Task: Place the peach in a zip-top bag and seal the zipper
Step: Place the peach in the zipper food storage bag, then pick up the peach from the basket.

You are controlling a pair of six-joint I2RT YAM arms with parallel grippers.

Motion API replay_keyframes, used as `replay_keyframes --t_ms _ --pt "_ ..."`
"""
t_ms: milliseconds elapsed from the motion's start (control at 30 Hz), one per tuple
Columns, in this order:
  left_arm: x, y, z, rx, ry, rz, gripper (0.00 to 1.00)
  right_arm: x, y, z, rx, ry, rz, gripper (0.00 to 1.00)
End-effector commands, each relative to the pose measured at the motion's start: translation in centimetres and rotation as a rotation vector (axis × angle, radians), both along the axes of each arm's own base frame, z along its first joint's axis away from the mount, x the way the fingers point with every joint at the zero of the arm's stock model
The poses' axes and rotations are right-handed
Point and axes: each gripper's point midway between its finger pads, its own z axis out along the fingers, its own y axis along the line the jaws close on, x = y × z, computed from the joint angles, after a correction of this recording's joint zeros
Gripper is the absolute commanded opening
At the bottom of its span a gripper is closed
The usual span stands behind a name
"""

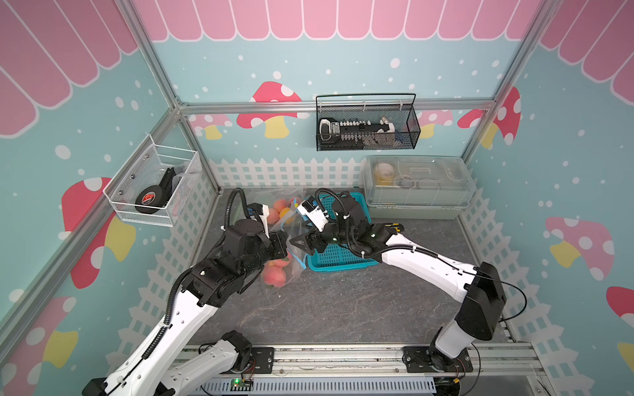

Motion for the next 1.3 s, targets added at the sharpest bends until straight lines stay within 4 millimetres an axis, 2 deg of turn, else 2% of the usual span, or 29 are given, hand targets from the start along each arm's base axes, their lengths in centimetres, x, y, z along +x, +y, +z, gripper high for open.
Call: replay_keyframes --t_ms 0,100,200,333,400,767,1067,1100,1267 --pt "0.0 0.0 0.3 -0.013 -0.018 0.002 0.0 0.8 -1.6 4.3 0.116 -0.147 -0.107 0.79" --pt "0.0 0.0 0.2 -0.011 -0.015 0.003 0.0 2.6 -4.2 4.9 0.134 -0.206 -0.291 0.79" --pt "0.0 0.0 0.0 -0.01 -0.011 0.003 0.0 4.8 -7.6 4.5 0.095 -0.247 -0.509 0.79" --pt "0.0 0.0 0.0 -0.009 -0.011 0.004 0.0 7.2 -11.4 2.8 -0.04 -0.281 -0.742 0.79" --pt "0.0 0.0 -0.1 -0.008 -0.01 0.004 0.0 8.2 -12.6 1.7 -0.123 -0.284 -0.81 0.79" --pt "0.1 0.0 -0.2 -0.002 -0.008 0.005 0.0 13.4 -14.7 -5.8 -0.411 -0.144 -0.865 0.8" --pt "0.0 -0.1 -0.4 -0.001 -0.004 -0.001 0.0 17.7 -14.8 -11.8 -0.474 0.074 -0.807 0.8" --pt "0.1 0.0 -0.4 0.001 -0.004 0.002 0.0 18.2 -14.9 -13.0 -0.488 0.102 -0.813 0.8" --pt "0.0 0.0 -0.4 -0.001 -0.006 0.003 0.0 20.4 -15.7 -15.5 -0.521 0.171 -0.853 0.81"
